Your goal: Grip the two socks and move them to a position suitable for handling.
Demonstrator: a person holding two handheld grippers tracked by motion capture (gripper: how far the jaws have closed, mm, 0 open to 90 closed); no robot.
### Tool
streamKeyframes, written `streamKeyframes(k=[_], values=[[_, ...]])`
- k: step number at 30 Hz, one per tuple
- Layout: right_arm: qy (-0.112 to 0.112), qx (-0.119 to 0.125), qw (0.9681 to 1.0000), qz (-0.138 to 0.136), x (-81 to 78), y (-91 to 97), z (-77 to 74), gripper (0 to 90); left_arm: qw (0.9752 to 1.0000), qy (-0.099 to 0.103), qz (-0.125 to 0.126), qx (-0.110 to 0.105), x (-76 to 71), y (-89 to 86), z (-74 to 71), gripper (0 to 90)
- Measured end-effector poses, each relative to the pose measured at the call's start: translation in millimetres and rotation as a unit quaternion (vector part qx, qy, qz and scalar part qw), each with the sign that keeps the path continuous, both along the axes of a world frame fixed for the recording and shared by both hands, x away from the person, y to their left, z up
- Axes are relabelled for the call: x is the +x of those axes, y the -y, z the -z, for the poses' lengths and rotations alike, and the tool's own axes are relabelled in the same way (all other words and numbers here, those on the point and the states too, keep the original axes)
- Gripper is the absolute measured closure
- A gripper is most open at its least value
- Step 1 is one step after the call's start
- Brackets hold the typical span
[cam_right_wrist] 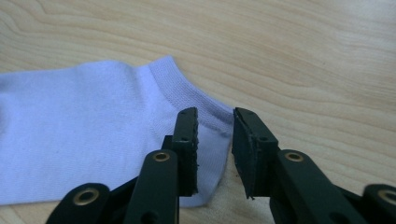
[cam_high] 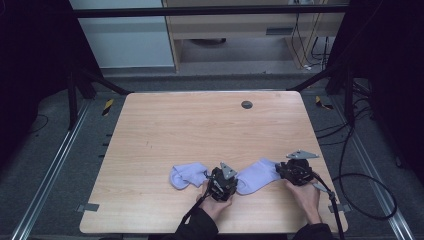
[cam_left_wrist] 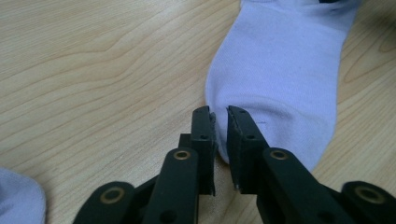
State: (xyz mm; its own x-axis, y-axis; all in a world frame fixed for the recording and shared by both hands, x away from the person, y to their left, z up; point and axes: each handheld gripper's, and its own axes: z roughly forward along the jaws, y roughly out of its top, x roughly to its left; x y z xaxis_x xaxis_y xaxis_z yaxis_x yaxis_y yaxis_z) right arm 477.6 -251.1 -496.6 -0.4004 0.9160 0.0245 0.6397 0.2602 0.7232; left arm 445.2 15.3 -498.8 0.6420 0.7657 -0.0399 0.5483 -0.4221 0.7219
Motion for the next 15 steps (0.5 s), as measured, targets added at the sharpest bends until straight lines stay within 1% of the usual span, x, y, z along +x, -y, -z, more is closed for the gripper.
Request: streamKeyframes(k=[1,2,3,4,5,6,7,10,12,15], values=[[-0.008,-0.001,1.0000,0.000,-0.1,-0.6,1.3,73.7,1.0000,-0.002,-0.001,-0.002,0.0,0.6,0.5,84.2],[-0.008,-0.003,1.0000,-0.001,0.2,-0.7,2.4,74.8,1.0000,-0.002,-0.001,-0.002,0.2,0.8,0.5,85.3],[-0.011,0.003,0.9999,-0.001,0.0,-0.3,2.2,76.5,1.0000,-0.002,-0.003,-0.004,0.4,1.3,0.6,86.3],[-0.016,0.008,0.9998,-0.001,0.0,0.0,1.9,79.8,1.0000,-0.003,-0.004,-0.004,1.0,1.3,0.6,87.7],[-0.014,0.010,0.9999,-0.003,0.2,0.1,2.5,84.1,1.0000,-0.006,-0.005,-0.004,1.5,1.1,0.3,88.3],[-0.018,0.014,0.9997,-0.004,-0.2,-0.5,2.3,86.3,1.0000,-0.006,-0.005,-0.004,1.5,1.1,0.3,88.6],[-0.019,0.010,0.9998,-0.004,-0.4,-1.7,1.8,87.6,0.9999,-0.005,-0.007,-0.008,2.5,1.0,0.4,88.7],[-0.022,0.010,0.9997,-0.007,-1.1,-2.6,0.4,88.3,0.9999,-0.002,-0.009,-0.011,2.5,0.5,-0.3,89.0],[-0.010,0.012,0.9998,-0.009,-4.8,-1.0,-4.8,88.5,0.9998,0.003,-0.009,-0.018,3.0,-1.3,-2.7,89.2],[0.011,0.023,0.9996,-0.010,-13.9,2.5,-14.4,88.6,0.9997,0.007,-0.009,-0.023,4.2,-2.2,-5.4,89.1]])
